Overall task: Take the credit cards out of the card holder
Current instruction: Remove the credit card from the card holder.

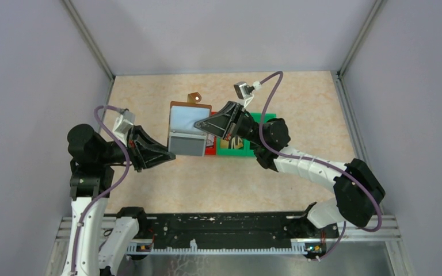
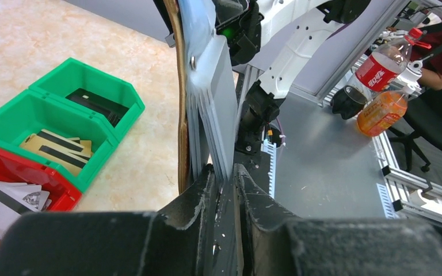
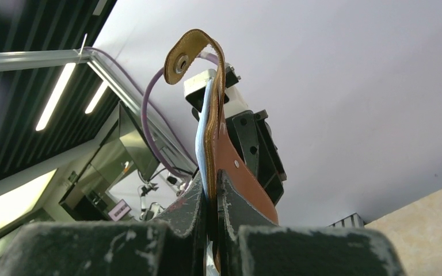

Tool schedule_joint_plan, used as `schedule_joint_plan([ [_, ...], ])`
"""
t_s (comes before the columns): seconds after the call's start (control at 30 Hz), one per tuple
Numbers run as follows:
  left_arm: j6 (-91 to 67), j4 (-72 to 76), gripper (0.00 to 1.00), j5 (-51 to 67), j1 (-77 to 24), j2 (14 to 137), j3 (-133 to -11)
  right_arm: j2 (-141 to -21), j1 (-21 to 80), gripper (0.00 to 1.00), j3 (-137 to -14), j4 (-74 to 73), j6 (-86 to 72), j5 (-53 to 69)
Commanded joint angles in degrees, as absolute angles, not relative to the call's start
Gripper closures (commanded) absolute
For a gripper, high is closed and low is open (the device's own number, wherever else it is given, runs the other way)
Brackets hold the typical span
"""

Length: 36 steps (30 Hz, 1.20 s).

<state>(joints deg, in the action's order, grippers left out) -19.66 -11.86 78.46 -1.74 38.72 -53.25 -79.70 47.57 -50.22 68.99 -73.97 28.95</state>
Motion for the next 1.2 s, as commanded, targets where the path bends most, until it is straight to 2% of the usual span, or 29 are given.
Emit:
schedule_joint_plan([
  [0.0,-12.89,-15.29,0.76,77.97,-1.76,37.07,-51.66,-79.28,48.16,1.0,-52.51,72.68,-74.89,28.2],
  [0.17,-10.43,-16.51,0.77,77.12,-1.76,36.79,-51.83,-79.72,48.18,1.0,-52.09,73.36,-75.83,27.93],
  [0.57,-11.42,-15.77,0.88,73.26,-1.76,36.3,-53.79,-79.8,48.26,1.0,-49.95,74.91,-76.77,27.27],
  [1.17,-18.94,-9.76,0.88,73.73,-1.76,36.1,-53.79,-79.83,48.9,1.0,-48.6,72.72,-74.55,27.9],
])
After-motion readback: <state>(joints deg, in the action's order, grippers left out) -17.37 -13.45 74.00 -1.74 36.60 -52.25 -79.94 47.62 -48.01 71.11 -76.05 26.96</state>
